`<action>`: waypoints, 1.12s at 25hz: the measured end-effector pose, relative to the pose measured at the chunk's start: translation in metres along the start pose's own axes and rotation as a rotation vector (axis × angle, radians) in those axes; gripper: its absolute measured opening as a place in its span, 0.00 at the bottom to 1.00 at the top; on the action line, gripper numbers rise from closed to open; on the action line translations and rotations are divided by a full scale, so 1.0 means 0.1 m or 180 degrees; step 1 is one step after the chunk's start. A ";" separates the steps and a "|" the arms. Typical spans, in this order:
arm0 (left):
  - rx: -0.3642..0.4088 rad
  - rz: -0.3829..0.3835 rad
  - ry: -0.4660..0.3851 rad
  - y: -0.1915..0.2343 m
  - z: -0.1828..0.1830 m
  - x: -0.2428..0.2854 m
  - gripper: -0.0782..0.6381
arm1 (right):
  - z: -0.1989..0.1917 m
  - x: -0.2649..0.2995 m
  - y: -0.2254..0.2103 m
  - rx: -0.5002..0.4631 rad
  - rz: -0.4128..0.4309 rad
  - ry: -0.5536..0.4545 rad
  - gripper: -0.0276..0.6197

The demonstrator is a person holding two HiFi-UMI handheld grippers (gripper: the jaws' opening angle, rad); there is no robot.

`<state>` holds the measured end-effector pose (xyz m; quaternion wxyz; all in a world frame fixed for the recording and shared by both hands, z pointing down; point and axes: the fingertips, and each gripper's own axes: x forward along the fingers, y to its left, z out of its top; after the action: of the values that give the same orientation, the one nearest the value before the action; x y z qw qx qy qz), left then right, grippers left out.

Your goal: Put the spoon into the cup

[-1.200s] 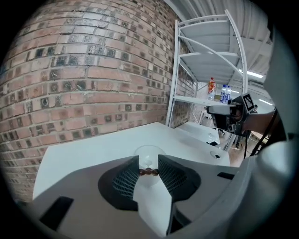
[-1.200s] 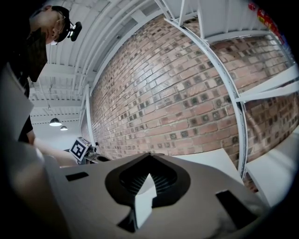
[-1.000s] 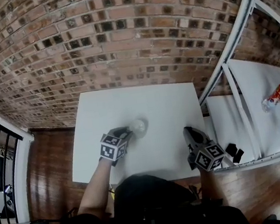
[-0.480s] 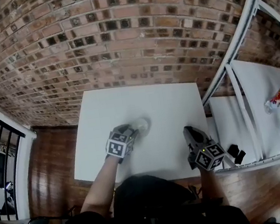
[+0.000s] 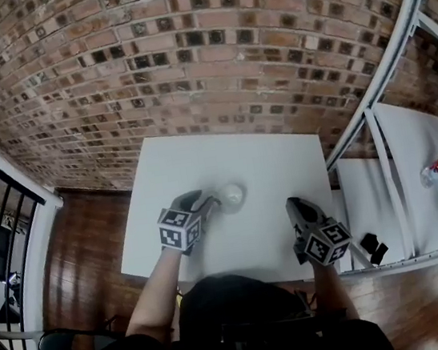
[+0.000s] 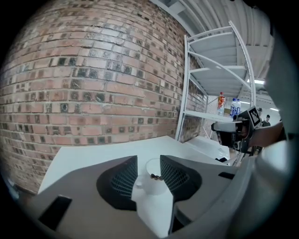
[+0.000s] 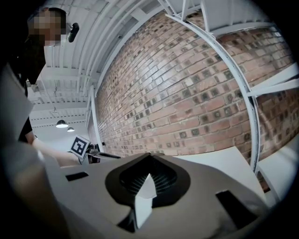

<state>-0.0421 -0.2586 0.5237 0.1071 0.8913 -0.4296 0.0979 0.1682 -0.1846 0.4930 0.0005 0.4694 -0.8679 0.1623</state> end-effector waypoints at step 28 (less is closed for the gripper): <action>-0.0385 0.0938 -0.1278 0.58 0.37 -1.79 0.11 | 0.06 0.23 0.37 0.0147 0.0092 -0.0234 0.05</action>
<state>-0.1945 -0.1709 0.4469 0.0573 0.8126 -0.5726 -0.0924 0.1263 -0.1864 0.4810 -0.0446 0.4623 -0.8701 0.1649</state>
